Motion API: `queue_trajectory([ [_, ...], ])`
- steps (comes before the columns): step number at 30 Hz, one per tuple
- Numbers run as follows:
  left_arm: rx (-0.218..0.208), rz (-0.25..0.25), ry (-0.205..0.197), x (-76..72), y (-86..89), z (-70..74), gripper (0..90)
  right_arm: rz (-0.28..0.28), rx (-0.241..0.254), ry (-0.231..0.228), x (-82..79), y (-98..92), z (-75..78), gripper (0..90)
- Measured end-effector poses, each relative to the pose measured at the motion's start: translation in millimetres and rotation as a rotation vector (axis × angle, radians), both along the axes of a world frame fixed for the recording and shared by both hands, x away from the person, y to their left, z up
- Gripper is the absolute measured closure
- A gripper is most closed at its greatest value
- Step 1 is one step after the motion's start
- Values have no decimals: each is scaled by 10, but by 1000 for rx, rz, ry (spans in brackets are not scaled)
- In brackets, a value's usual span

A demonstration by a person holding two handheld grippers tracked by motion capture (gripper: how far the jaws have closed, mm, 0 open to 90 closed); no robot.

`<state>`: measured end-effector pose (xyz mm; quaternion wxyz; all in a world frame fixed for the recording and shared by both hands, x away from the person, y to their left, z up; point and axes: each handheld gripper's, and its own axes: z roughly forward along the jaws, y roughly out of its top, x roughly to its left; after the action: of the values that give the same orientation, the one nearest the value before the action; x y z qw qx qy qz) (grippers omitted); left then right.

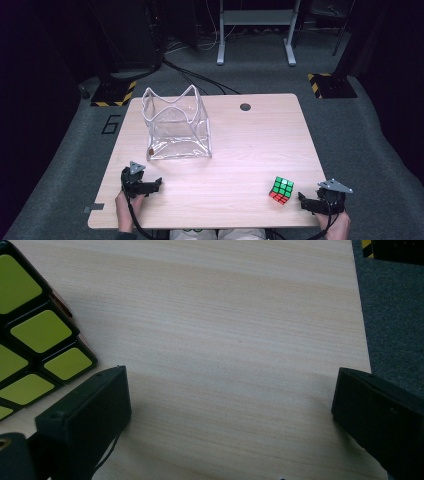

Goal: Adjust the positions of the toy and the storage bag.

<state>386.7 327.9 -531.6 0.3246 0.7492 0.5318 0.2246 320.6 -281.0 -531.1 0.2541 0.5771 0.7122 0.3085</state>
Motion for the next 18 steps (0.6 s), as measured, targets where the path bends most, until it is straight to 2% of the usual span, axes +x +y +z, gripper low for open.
queue_trajectory([
  [12,0,1,0,0,0,0,27,21,2,7,10,5,10,19],
  [18,0,1,0,0,0,0,28,43,28,-7,1,-20,53,18],
])
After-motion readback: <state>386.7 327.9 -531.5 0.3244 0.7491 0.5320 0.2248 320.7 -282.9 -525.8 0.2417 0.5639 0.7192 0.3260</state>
